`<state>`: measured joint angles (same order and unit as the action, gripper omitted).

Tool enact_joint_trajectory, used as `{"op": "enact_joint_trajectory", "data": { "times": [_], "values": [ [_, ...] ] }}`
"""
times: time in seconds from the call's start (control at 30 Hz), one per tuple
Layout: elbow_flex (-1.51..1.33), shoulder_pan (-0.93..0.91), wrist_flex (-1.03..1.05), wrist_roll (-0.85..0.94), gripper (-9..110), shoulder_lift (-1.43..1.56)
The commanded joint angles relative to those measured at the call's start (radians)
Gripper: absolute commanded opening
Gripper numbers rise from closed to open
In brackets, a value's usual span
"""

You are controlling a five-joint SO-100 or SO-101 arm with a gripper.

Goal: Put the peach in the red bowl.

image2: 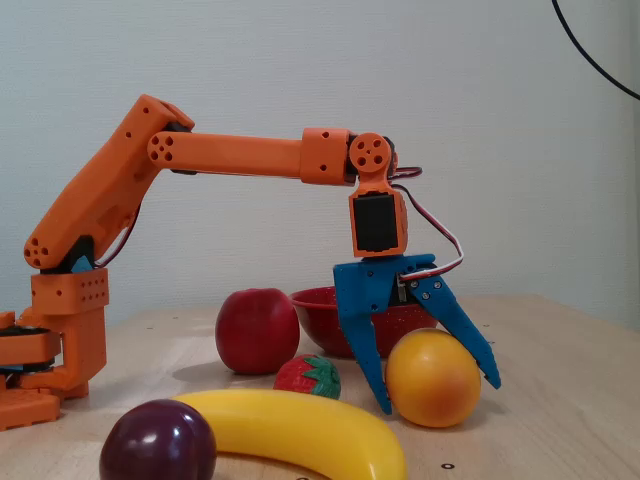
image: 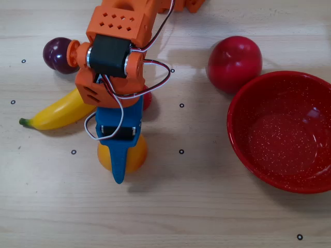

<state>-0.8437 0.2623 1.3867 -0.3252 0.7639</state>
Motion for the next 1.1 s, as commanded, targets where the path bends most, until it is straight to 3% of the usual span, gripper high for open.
{"op": "enact_joint_trajectory", "data": {
  "times": [0.0, 0.27, 0.63, 1.07],
  "values": [
    [0.011, 0.034, -0.026, -0.015, 20, 0.051],
    [0.009, 0.037, -0.029, -0.017, 0, 0.054],
    [0.109, 0.044, 0.127, 0.012, 0, 0.12],
    [0.318, -0.006, 0.275, 0.069, 0, 0.405]
  ]
}}
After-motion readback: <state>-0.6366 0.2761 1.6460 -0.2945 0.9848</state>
